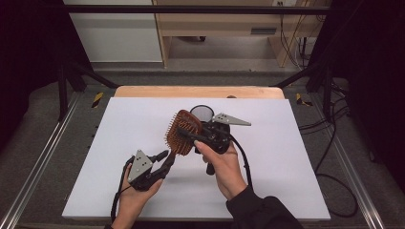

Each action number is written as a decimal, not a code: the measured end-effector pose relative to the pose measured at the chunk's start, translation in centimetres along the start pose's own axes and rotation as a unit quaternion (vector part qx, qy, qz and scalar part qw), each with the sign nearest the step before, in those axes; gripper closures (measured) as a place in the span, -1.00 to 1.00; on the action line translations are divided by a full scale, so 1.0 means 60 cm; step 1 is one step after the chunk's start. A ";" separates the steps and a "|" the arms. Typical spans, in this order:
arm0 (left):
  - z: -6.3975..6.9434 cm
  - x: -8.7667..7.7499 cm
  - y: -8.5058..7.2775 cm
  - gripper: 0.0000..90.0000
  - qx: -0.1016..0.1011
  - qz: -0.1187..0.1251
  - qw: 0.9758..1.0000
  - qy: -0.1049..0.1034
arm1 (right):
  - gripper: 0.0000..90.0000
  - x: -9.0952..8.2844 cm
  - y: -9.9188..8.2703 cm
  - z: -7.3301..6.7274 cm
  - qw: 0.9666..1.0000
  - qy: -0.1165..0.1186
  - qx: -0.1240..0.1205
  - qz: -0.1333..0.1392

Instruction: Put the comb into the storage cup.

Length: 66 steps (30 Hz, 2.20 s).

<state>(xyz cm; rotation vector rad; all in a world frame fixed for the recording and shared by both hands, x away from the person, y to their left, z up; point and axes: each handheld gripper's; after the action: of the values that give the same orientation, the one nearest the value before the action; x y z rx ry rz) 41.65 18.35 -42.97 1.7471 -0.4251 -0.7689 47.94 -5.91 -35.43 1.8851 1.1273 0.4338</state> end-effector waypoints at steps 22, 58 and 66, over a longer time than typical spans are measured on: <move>-0.062 -0.020 -0.020 -0.46 -0.063 0.016 0.995 0.071 | 0.17 -0.065 0.038 0.064 0.997 -0.054 0.021 0.048; -0.122 -0.084 -0.066 -0.84 -0.089 0.005 0.986 0.144 | 0.16 -0.092 0.100 0.091 0.992 -0.111 0.010 0.059; -0.121 -0.083 -0.067 -0.84 -0.088 0.004 0.986 0.144 | 0.16 -0.084 0.126 0.079 0.992 -0.104 0.004 0.064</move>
<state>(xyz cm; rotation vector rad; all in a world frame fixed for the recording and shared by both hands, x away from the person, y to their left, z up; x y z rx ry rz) 42.65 27.91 -44.16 1.6567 -0.1622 -0.5197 52.44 -14.07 -31.24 1.9672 0.8742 0.2953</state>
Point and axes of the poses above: each handheld gripper's, and its own axes: x roughly forward along the jaws, y roughly out of its top, z roughly to its right, and after that the axes turned 6 degrees about x, right-handed
